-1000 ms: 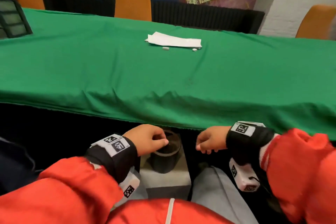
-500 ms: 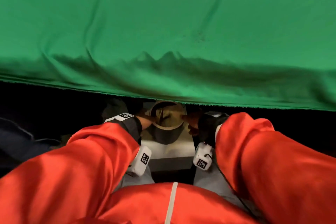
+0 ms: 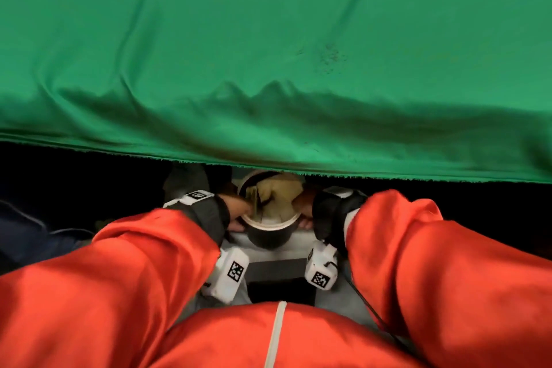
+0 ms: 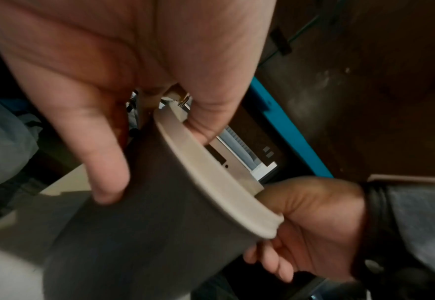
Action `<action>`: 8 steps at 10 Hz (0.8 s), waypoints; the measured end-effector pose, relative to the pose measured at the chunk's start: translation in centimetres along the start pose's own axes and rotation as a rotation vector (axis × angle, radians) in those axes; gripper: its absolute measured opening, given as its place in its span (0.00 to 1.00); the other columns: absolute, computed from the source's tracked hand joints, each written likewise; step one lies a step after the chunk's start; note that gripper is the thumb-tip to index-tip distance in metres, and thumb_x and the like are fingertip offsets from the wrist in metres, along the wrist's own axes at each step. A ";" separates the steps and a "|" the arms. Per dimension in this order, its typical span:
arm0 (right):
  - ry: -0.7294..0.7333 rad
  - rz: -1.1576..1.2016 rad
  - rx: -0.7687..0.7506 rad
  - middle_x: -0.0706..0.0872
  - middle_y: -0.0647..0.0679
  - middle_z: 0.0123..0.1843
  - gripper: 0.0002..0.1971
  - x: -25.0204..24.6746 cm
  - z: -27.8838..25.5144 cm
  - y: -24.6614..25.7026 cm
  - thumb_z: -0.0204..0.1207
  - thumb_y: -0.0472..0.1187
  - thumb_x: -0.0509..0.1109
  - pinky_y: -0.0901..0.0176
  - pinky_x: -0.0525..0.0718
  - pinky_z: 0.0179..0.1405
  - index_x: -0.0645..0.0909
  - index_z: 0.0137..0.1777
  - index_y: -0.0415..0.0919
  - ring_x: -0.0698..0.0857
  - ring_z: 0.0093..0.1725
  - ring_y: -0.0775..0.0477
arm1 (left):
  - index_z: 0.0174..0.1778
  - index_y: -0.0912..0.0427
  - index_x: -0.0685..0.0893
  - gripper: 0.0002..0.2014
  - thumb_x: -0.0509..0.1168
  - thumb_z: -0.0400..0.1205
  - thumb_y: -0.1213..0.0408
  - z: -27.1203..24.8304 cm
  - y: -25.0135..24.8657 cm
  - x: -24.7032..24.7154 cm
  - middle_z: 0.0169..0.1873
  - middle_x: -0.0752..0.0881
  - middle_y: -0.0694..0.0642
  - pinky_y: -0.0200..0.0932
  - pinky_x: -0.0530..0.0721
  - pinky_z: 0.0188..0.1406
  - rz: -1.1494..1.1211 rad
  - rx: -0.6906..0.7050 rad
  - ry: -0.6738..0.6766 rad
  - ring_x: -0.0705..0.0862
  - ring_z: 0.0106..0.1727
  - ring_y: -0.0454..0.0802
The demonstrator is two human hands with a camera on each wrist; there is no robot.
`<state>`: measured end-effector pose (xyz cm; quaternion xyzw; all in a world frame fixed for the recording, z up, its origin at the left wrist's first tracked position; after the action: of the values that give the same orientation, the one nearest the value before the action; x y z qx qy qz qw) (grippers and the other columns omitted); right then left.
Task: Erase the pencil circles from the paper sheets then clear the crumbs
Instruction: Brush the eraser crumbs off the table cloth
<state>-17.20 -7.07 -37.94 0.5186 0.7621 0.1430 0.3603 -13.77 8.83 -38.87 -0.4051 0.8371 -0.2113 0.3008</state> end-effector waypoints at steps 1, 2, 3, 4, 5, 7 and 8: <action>0.038 -0.092 -0.006 0.74 0.47 0.35 0.19 0.1 -3.5 -0.3 0.82 0.33 0.59 0.73 0.75 0.10 0.70 0.72 0.29 0.75 0.32 0.52 | 0.38 0.68 0.76 0.09 0.56 0.83 0.76 -3.9 1.0 -0.7 0.26 0.81 0.62 0.41 0.82 0.16 0.103 -0.064 0.060 0.83 0.18 0.50; 0.063 -0.256 -0.027 0.78 0.45 0.33 0.17 0.8 -6.9 -0.3 0.77 0.31 0.59 0.66 0.79 0.15 0.77 0.65 0.29 0.78 0.29 0.51 | 0.37 0.68 0.77 0.06 0.59 0.80 0.77 -7.6 1.0 -1.7 0.24 0.83 0.62 0.46 0.87 0.25 0.317 -0.006 0.076 0.84 0.19 0.53; 0.003 -0.304 -0.142 0.78 0.42 0.25 0.16 0.9 -10.3 0.3 0.71 0.27 0.53 0.60 0.75 0.17 0.80 0.51 0.32 0.76 0.20 0.49 | 0.52 0.72 0.81 0.09 0.61 0.78 0.76 -11.5 0.4 -2.6 0.28 0.84 0.63 0.48 0.89 0.31 0.437 0.085 0.107 0.84 0.21 0.52; -0.077 -0.272 -0.252 0.77 0.44 0.23 0.16 -0.2 -13.5 1.4 0.71 0.27 0.54 0.67 0.72 0.13 0.78 0.52 0.41 0.73 0.12 0.54 | 0.49 0.71 0.80 0.08 0.59 0.76 0.79 -15.5 -1.4 -3.3 0.17 0.82 0.61 0.45 0.87 0.24 0.510 0.201 0.064 0.82 0.17 0.51; -0.094 -0.266 -0.334 0.77 0.45 0.23 0.16 -1.2 -16.1 2.6 0.72 0.28 0.55 0.70 0.69 0.11 0.78 0.54 0.40 0.72 0.11 0.56 | 0.42 0.66 0.80 0.08 0.56 0.77 0.79 -18.6 -3.3 -4.0 0.15 0.82 0.58 0.44 0.87 0.26 0.549 0.289 -0.031 0.83 0.19 0.52; -0.090 -0.332 -0.357 0.77 0.48 0.17 0.09 -2.5 -17.8 3.2 0.74 0.32 0.58 0.69 0.69 0.11 0.77 0.34 0.36 0.72 0.11 0.55 | 0.40 0.65 0.81 0.11 0.53 0.77 0.77 -20.6 -5.4 -4.2 0.14 0.81 0.55 0.38 0.82 0.18 0.589 0.339 -0.101 0.81 0.15 0.48; -0.218 -0.461 -0.360 0.79 0.46 0.25 0.16 -3.7 -17.8 3.7 0.81 0.48 0.59 0.65 0.72 0.18 0.76 0.36 0.40 0.76 0.19 0.50 | 0.37 0.64 0.78 0.09 0.56 0.79 0.76 -19.9 -6.0 -4.1 0.18 0.82 0.56 0.35 0.78 0.14 0.629 0.312 -0.122 0.80 0.13 0.46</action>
<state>-26.37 -6.05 -21.80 0.2721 0.7791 0.1338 0.5488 -21.92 10.81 -19.44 -0.0886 0.8590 -0.2092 0.4589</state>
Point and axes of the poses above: each hand's wrist, its own z-axis towards the middle knuckle, its own x-axis out of the palm, y = z × x, the point moved 6 cm from there along z, towards the middle knuckle
